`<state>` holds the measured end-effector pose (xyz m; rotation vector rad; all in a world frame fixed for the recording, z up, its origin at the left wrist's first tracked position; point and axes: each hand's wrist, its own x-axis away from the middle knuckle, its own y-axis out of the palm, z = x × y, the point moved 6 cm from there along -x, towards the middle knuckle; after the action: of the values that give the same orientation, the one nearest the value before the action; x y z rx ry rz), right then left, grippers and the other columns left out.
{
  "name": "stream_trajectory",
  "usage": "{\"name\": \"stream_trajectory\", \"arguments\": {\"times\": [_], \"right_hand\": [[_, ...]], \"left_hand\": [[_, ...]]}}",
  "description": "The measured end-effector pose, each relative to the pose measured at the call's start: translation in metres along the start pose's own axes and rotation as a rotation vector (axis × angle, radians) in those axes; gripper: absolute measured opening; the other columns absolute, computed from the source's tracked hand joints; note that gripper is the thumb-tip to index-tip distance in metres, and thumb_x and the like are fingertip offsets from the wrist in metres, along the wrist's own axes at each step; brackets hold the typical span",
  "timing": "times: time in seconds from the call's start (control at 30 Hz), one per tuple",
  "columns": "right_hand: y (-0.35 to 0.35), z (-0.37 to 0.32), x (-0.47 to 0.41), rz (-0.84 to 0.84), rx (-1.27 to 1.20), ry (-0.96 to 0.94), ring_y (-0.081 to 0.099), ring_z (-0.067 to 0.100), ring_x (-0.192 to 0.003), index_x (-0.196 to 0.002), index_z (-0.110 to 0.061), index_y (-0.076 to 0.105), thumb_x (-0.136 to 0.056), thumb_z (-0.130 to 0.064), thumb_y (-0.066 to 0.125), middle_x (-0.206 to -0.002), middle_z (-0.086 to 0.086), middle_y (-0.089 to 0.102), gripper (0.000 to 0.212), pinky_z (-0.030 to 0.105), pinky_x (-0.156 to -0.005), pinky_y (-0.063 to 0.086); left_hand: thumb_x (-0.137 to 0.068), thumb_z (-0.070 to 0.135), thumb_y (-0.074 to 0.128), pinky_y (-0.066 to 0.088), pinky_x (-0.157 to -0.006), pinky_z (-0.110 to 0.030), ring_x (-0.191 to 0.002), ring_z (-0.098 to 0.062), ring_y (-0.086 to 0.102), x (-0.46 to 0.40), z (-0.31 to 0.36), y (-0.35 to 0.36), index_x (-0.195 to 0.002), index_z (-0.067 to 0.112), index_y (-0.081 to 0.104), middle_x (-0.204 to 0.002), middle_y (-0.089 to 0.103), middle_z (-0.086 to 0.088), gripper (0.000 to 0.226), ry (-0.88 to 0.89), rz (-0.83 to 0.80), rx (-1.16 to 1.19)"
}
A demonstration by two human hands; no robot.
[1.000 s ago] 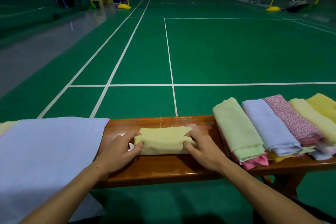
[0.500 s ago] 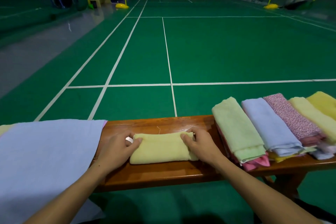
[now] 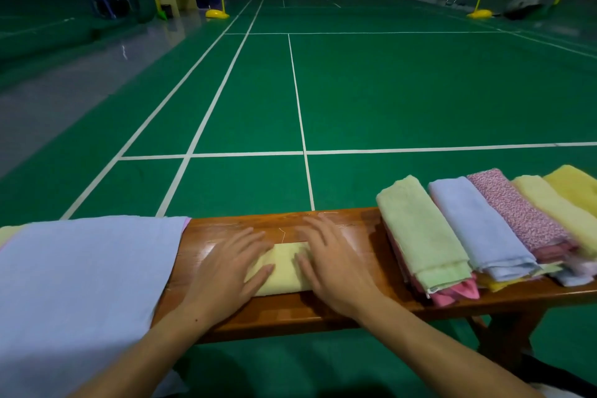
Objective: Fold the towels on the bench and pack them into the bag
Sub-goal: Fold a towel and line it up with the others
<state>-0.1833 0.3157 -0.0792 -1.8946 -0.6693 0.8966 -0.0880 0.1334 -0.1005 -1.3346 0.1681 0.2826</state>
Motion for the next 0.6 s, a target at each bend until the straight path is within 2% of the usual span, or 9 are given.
{"name": "stream_trajectory", "arguments": {"times": [0.07,0.13,0.2,0.3,0.37,0.43,0.5,0.6], "right_hand": [[0.019,-0.005,0.006,-0.152,-0.019,-0.070,0.010,0.021,-0.161,-0.163,-0.025,0.030,-0.113,-0.044,0.029,-0.170,-0.001,0.027,0.053,0.044,-0.132,0.014],[0.033,0.008,0.009,-0.280,-0.012,-0.044,0.007,0.024,-0.162,-0.167,-0.027,0.021,-0.112,-0.030,0.035,-0.173,-0.001,0.020,0.056,0.047,-0.132,0.014],[0.034,0.022,0.009,-0.331,-0.028,0.010,0.010,0.026,-0.160,-0.167,-0.027,0.020,-0.109,-0.022,0.043,-0.173,-0.002,0.020,0.063,0.048,-0.130,0.018],[0.026,0.030,0.008,-0.320,-0.037,0.047,0.029,0.023,-0.150,-0.164,-0.029,0.030,-0.107,-0.031,0.051,-0.167,-0.005,0.035,0.061,0.045,-0.125,0.029],[0.021,0.031,0.008,-0.272,-0.035,0.057,0.041,0.019,-0.136,-0.159,-0.033,0.041,-0.108,-0.039,0.049,-0.155,-0.007,0.049,0.051,0.044,-0.116,0.040],[0.016,0.035,0.009,-0.248,-0.079,0.099,0.048,0.015,-0.127,-0.152,-0.035,0.052,-0.109,-0.044,0.048,-0.143,-0.009,0.059,0.044,0.041,-0.108,0.047],[0.012,0.038,0.008,-0.253,-0.156,0.140,0.054,0.013,-0.125,-0.145,-0.035,0.060,-0.105,-0.048,0.057,-0.139,-0.010,0.063,0.042,0.038,-0.105,0.050],[0.007,0.040,0.005,-0.243,-0.245,0.193,0.060,0.007,-0.120,-0.136,-0.034,0.067,-0.097,-0.051,0.069,-0.135,-0.015,0.068,0.043,0.036,-0.101,0.053]], "left_hand": [[-0.105,0.070,0.040,0.033,-0.124,-0.037,-0.152,-0.003,0.033,0.003,0.003,0.007,-0.150,0.043,0.052,-0.158,0.047,0.020,0.054,-0.015,-0.062,0.025],[-0.102,0.073,0.039,0.032,-0.122,-0.037,-0.152,-0.003,0.032,0.006,-0.004,0.010,-0.152,0.047,0.048,-0.159,0.044,0.023,0.057,-0.087,-0.112,0.057],[-0.099,0.076,0.041,0.034,-0.120,-0.036,-0.149,-0.002,0.036,0.007,-0.010,0.006,-0.151,0.049,0.048,-0.158,0.045,0.024,0.059,-0.132,-0.126,0.064],[-0.093,0.083,0.038,0.041,-0.116,-0.039,-0.142,-0.004,0.046,0.008,-0.021,-0.002,-0.147,0.044,0.056,-0.152,0.053,0.020,0.068,-0.211,-0.114,0.106],[-0.087,0.090,0.034,0.047,-0.112,-0.040,-0.136,-0.006,0.050,0.009,-0.026,-0.006,-0.143,0.040,0.060,-0.147,0.058,0.018,0.079,-0.245,-0.102,0.115],[-0.085,0.090,0.040,0.052,-0.106,-0.037,-0.127,-0.007,0.054,0.008,-0.028,-0.008,-0.139,0.037,0.063,-0.140,0.062,0.015,0.079,-0.291,-0.097,0.139],[-0.085,0.086,0.050,0.058,-0.096,-0.036,-0.113,-0.008,0.061,0.006,-0.030,-0.012,-0.136,0.035,0.065,-0.129,0.068,0.012,0.074,-0.371,-0.086,0.214],[-0.078,0.085,0.058,0.061,-0.085,-0.034,-0.098,-0.007,0.065,0.004,-0.035,-0.009,-0.128,0.034,0.066,-0.110,0.069,0.013,0.072,-0.513,-0.178,0.261]]}}
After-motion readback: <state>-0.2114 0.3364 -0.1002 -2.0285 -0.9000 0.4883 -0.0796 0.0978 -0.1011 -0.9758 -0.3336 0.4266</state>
